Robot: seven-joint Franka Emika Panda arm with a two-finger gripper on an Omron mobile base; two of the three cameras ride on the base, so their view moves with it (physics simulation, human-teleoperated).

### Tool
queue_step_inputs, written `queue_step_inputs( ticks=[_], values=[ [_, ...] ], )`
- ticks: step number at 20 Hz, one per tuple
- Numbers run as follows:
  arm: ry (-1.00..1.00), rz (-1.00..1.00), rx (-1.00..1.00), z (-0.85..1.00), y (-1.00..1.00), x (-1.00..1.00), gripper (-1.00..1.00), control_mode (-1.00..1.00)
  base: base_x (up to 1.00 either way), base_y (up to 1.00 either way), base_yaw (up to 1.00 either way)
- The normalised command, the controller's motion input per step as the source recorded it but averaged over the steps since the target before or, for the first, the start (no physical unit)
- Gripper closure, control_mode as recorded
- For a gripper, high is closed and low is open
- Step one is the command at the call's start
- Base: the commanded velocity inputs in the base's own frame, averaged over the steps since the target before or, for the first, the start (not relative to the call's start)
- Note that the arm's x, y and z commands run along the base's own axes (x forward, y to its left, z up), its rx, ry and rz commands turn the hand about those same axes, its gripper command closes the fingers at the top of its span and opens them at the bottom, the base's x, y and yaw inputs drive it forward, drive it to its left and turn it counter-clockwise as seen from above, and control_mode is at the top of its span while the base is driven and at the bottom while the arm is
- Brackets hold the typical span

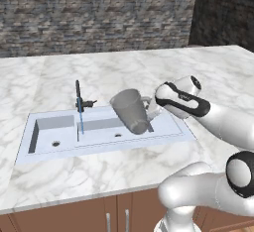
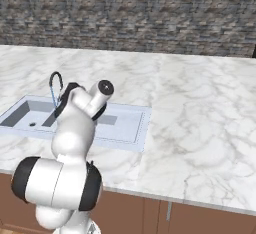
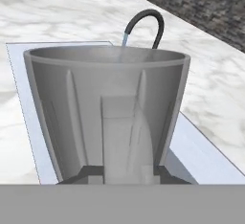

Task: Turn on the sink faucet and place the jug under the water for a few seconds to fill it up.

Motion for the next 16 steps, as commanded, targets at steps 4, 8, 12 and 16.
queue_step_inputs(
  ticks=[4, 8, 12, 16],
  values=[
    [0.01, 0.14, 0.01, -0.1, 0.77, 0.39, 1.0, -1.0, 0.0, 0.0, 0.0],
    [0.0, 0.16, 0.0, -0.15, 0.7, 0.39, 1.0, -1.0, 0.0, 0.0, 0.0],
    [0.01, 0.12, 0.0, -0.19, 0.66, 0.25, 1.0, -1.0, 0.0, 0.0, 0.0],
    [0.06, 0.05, 0.0, -0.23, 0.57, 0.44, 1.0, -1.0, 0.0, 0.0, 0.0]
  ],
)
